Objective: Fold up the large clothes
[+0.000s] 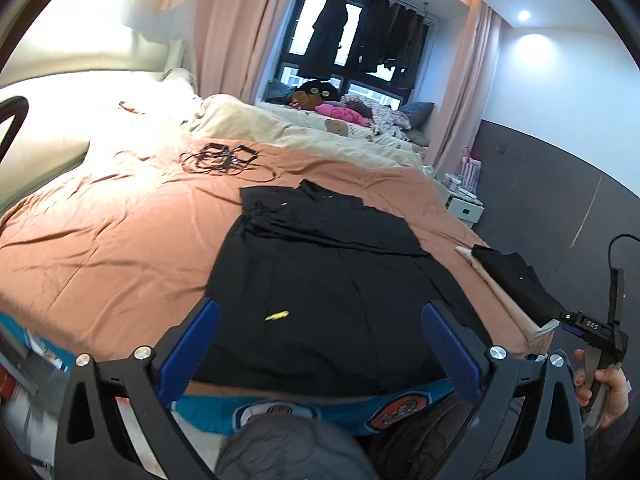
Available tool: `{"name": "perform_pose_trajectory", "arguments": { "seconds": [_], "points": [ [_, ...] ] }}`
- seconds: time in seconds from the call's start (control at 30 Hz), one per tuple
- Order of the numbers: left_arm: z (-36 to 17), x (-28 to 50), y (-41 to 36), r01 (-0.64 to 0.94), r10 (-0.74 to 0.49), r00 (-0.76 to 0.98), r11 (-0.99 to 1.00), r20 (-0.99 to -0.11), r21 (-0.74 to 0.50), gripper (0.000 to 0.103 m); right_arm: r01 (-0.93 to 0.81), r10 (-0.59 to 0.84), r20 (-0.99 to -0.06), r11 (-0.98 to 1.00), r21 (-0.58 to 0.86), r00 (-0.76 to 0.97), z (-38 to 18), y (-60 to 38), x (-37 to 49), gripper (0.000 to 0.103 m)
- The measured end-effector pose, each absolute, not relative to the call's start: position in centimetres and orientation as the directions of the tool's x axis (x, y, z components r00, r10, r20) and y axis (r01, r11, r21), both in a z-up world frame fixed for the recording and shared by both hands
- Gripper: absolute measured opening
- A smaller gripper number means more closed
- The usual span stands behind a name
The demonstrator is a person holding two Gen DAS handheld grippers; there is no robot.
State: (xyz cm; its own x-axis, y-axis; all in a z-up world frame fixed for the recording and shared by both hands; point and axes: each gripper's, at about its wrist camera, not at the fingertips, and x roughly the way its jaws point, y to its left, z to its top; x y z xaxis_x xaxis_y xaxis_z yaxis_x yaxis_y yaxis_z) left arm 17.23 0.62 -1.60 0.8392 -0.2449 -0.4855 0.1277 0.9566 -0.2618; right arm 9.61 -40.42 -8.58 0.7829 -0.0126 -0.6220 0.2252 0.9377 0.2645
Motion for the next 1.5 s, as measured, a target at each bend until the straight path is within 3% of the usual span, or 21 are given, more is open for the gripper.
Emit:
{"name": "perform_pose_trajectory", "arguments": {
  "seconds": [0.47,0.77,1.07,1.3,1.4,1.5],
  "points": [
    [-5.8,11.5,5.9,0.028,-0.191,0.831,0.952,-0.523,-0.304,0.103,0.158,0.005,-0.633,0.967,0.201,0.775,-11.1,-39.2,5.4,0.103],
    [-7.2,12.0,6.8,-0.018,-0.155,0.809,0.958,-0.567,-0.288,0.103,0.129,0.072,-0.604,0.951,0.283,0.794,-13.8,-40.8,5.5,0.103],
    [-8.7,16.1,8.2,-0.057,-0.154,0.783,0.947,-0.602,-0.316,0.102,0.148,0.087,-0.656,0.944,0.295,0.750,-16.2,-41.9,10.0,0.103],
    [-12.2,21.4,8.5,-0.060,-0.193,0.732,0.937,-0.653,-0.344,0.090,0.172,0.107,-0.688,0.931,0.323,0.717,-19.3,-43.0,13.7,0.101],
    [-13.8,23.7,8.6,-0.056,-0.220,0.713,0.928,-0.665,-0.368,0.083,0.166,0.153,-0.691,0.913,0.372,0.706,-20.5,-43.8,15.6,0.088],
    [-15.4,25.9,9.1,-0.072,-0.241,0.687,0.916,-0.685,-0.395,0.073,0.175,0.188,-0.685,0.889,0.424,0.704,-21.6,-44.8,17.2,0.086]
  ]
}}
